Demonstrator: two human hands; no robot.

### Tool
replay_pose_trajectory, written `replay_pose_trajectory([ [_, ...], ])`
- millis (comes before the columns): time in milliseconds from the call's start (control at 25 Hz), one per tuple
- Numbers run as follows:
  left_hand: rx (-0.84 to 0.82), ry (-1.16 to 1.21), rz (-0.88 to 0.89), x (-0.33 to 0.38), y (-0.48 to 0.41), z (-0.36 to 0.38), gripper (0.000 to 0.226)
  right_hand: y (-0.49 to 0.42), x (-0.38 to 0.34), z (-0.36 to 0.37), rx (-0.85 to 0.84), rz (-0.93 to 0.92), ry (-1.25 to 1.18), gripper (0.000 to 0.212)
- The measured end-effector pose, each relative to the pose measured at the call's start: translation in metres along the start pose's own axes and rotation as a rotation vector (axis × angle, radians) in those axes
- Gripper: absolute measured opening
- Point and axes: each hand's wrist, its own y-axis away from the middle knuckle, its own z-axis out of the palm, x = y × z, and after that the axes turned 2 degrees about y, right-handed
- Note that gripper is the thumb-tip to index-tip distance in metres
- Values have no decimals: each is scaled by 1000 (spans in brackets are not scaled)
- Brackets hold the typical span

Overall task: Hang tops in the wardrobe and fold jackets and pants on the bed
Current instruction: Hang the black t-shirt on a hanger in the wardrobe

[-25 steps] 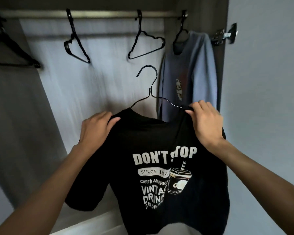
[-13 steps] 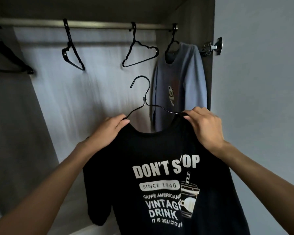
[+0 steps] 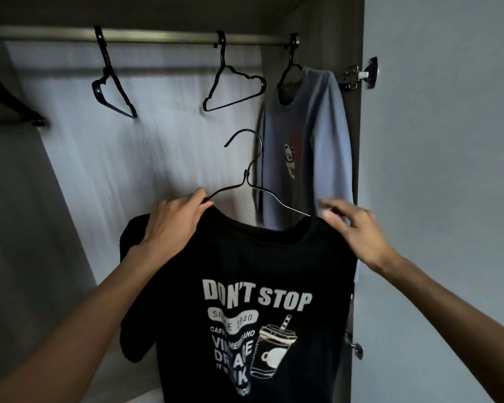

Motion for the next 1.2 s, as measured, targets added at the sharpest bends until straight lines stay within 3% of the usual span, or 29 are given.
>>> replay_pose_trajectory([
  [120,-17,5,12,-3,1,5,35,-3,-4,5,-287,50,-197,29],
  [280,-43,43,-21,-15,5,8,42,-6,-3,16,-244,-6,-232,47],
  [400,-66,64,-33,-19,9,11,43,-13,-2,21,-207,27,-140,43],
  [640,-102,17,60,-11,3,13,31,-23,-24,25,323,-61,230,26],
  [760,-115,50,0,-13,7,21,34,-21,-18,26,151,-162,203,22],
  [960,-105,54,-31,-16,8,31,37,-9,10,13,-178,91,-216,27],
  [1040,-101,64,-34,-18,7,34,35,-6,14,12,-291,108,-217,18],
  [1120,-110,84,-51,-20,7,38,36,-6,18,15,-267,55,-68,8],
  [1200,-127,112,-83,-23,8,42,36,-8,19,18,-146,-44,116,15],
])
